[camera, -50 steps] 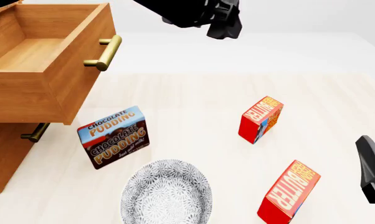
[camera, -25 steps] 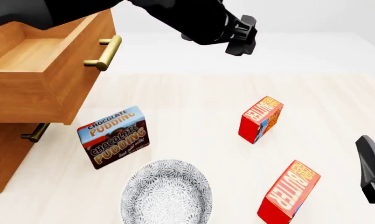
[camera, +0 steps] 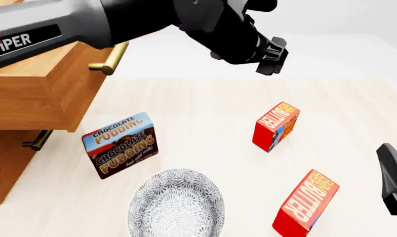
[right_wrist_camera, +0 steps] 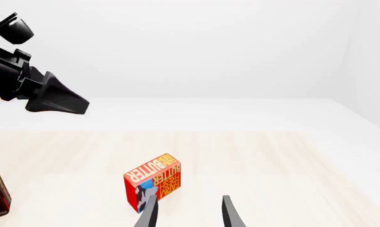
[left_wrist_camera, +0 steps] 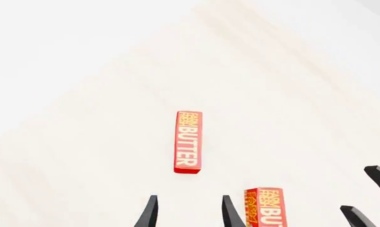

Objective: Put the butter at the front in the top drawer of the cabinet and close it.

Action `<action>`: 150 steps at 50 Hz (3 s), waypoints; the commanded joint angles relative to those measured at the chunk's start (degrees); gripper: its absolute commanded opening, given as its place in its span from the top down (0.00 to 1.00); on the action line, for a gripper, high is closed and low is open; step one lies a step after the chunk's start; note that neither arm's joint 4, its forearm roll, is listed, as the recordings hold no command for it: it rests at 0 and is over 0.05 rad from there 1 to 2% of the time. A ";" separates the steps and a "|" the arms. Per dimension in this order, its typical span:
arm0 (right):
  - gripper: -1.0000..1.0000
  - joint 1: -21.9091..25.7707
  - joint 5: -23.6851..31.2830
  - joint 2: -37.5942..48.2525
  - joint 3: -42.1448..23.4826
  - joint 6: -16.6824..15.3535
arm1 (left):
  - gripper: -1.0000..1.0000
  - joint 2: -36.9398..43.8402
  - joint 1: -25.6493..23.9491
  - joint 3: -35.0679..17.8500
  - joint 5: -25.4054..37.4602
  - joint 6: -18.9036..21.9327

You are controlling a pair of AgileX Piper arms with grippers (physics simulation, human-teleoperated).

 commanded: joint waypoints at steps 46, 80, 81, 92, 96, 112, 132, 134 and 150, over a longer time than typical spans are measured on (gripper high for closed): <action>0.00 0.00 0.13 -0.11 0.00 0.04 | 0.00 12.31 -0.46 -4.44 -1.98 -1.76; 0.00 -0.01 0.13 -0.11 0.00 0.05 | 0.00 19.37 -0.37 -14.83 2.87 -2.81; 0.00 -0.01 0.13 -0.11 0.00 0.05 | 0.00 19.40 -0.37 -14.89 2.90 -2.81; 0.00 0.00 0.13 -0.10 0.00 0.03 | 0.00 21.42 0.19 -18.54 5.29 -2.56; 0.00 0.00 0.13 -0.12 0.00 0.02 | 0.00 22.86 0.36 -20.70 6.55 -2.37; 0.00 0.00 0.13 -0.10 0.00 0.04 | 0.00 28.00 0.82 -28.91 10.16 -2.23; 0.00 0.01 0.13 -0.11 0.00 0.03 | 0.00 34.21 0.35 -37.44 13.25 -2.55; 0.00 0.00 0.13 -0.10 0.00 0.05 | 0.00 34.70 0.22 -37.99 13.25 -2.66; 0.00 0.00 0.13 -0.10 0.00 0.03 | 0.00 37.54 -0.03 -39.85 13.09 -3.48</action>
